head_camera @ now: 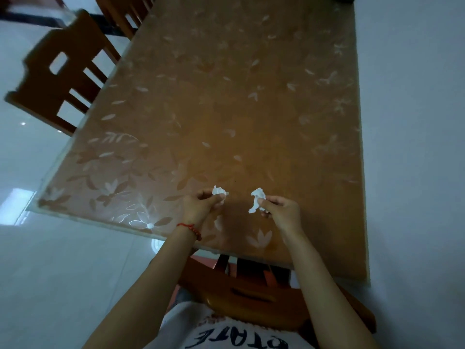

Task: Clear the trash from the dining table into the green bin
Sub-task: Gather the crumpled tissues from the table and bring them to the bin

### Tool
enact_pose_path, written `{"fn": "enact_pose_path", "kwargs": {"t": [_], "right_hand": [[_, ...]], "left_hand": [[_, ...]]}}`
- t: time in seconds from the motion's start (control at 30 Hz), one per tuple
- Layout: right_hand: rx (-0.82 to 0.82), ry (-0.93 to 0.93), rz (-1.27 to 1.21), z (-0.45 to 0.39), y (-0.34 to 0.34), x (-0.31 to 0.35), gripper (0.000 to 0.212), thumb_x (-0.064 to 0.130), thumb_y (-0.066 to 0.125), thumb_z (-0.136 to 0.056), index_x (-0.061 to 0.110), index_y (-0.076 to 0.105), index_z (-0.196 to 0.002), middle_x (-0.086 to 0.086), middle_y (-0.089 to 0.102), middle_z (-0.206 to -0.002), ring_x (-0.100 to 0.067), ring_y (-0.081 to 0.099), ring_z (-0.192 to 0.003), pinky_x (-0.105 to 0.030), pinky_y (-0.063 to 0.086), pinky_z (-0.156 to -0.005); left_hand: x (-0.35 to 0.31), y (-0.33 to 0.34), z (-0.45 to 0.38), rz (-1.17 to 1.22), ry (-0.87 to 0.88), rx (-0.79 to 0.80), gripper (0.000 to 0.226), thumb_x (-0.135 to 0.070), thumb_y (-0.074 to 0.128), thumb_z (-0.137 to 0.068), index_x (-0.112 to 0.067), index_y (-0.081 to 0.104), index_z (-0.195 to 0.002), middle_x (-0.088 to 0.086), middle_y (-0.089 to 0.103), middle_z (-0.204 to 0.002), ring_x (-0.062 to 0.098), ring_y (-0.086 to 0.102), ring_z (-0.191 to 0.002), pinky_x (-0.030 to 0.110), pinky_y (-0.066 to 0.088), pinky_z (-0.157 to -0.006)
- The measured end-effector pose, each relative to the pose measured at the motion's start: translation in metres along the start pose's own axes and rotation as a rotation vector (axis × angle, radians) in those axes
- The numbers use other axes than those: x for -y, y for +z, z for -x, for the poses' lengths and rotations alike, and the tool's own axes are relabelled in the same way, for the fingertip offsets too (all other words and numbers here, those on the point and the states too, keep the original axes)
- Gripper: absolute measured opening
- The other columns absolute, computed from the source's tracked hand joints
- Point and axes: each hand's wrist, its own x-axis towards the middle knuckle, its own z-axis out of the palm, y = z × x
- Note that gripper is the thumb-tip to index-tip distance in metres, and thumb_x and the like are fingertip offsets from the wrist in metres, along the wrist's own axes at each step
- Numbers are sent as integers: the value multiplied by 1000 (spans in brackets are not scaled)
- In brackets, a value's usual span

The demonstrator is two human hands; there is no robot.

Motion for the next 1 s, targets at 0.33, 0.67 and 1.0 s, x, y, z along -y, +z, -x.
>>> {"fn": "enact_pose_path", "kwargs": {"t": [0.33, 0.67, 1.0], "right_hand": [[169, -76, 5, 20, 56, 34, 21, 15, 72, -78, 6, 69, -96, -2, 70, -79, -7, 64, -65, -15, 52, -58], [347, -133, 105, 77, 188, 41, 11, 6, 69, -79, 3, 68, -89, -3, 64, -68, -2, 57, -49, -12, 46, -48], [642, -161, 265, 148, 338, 26, 19, 6, 69, -79, -5, 68, -95, -7, 64, -70, -12, 58, -59, -19, 51, -63]], "left_hand": [[-24, -73, 31, 155, 147, -194, 14, -6, 71, -74, -8, 66, -88, 7, 67, -84, 18, 65, -81, 23, 56, -68], [-15, -212, 68, 238, 272, -360, 14, -2, 71, -74, -3, 68, -87, 11, 70, -88, 19, 66, -84, 24, 56, -78], [29, -356, 113, 426, 243, -630, 12, -1, 72, -72, -5, 67, -83, 16, 69, -93, 29, 67, -92, 25, 57, -75]]}}
